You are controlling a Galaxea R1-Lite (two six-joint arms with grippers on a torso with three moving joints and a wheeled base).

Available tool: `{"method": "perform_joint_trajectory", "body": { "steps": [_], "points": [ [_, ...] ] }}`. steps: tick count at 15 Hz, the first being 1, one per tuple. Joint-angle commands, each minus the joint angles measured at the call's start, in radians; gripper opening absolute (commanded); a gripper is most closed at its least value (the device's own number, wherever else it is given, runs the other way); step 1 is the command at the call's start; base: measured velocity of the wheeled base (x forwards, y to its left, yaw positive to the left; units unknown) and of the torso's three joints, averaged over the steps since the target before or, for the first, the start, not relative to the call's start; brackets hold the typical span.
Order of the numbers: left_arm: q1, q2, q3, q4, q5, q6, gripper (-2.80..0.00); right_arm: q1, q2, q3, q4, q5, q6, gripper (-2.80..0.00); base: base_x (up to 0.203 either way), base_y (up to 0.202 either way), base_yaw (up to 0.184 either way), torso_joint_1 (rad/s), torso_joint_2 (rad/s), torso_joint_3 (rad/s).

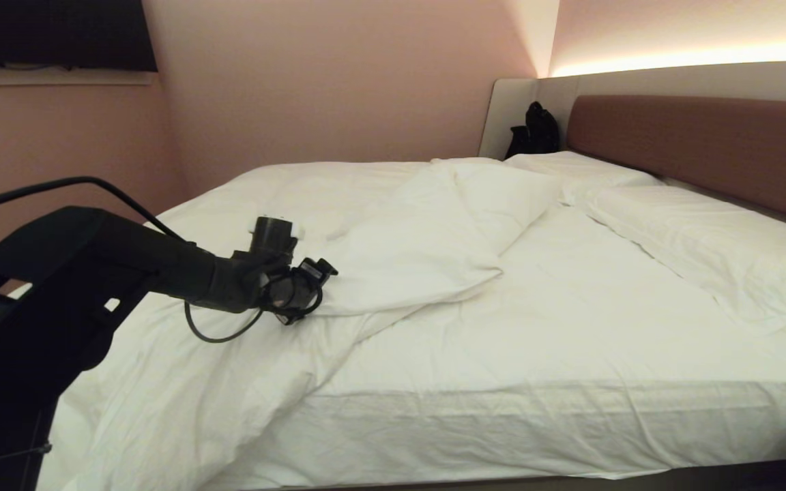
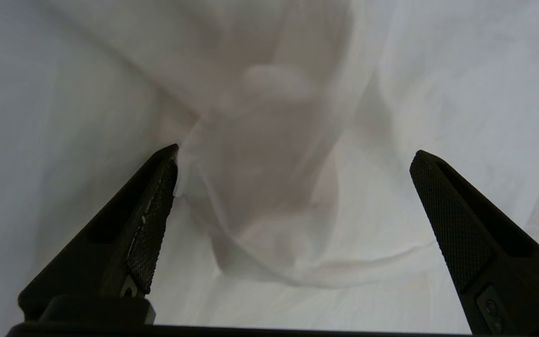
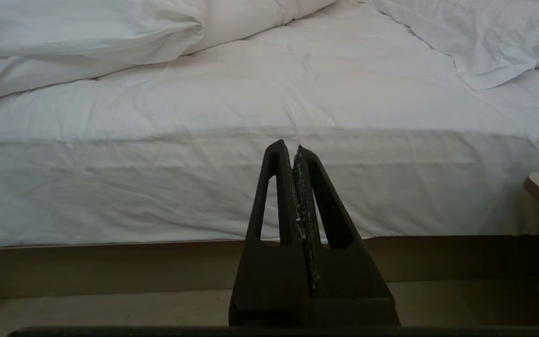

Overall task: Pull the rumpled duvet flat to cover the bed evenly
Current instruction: Hold the folded corner of the quilt

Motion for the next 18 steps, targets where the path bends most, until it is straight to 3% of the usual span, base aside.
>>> {"method": "perform_joint_trajectory", "body": {
  "steps": [1,8,10,13,15,18],
  "points": [
    [0.001,0.063,-0.066,0.005,0.029,-0.005,0.0,0.001,0.001,0.0,0.0,0.0,-0.001,-2.8,0.0,0.0,0.0,0.0,0.0,0.0],
    [-0.001,0.087,-0.135,0.066,0.062,-0.01,0.0,0.001,0.001,0.0,0.0,0.0,-0.001,-2.8,0.0,0.0,0.0,0.0,0.0,0.0],
    [-0.003,0.135,-0.183,0.075,0.111,-0.009,0.0,0.001,0.001,0.0,0.0,0.0,-0.001,-2.8,0.0,0.0,0.0,0.0,0.0,0.0],
    [-0.003,0.174,-0.281,0.122,0.119,-0.01,0.0,0.001,-0.001,0.0,0.0,0.0,-0.001,-2.8,0.0,0.0,0.0,0.0,0.0,0.0],
    [-0.003,0.226,-0.358,0.155,0.159,-0.011,0.0,0.0,0.001,0.0,0.0,0.0,-0.001,-2.8,0.0,0.0,0.0,0.0,0.0,0.0],
    [-0.005,0.228,-0.387,0.171,0.171,-0.012,0.0,-0.001,0.001,0.0,0.0,0.0,-0.001,-2.8,0.0,0.0,0.0,0.0,0.0,0.0]
  ]
}}
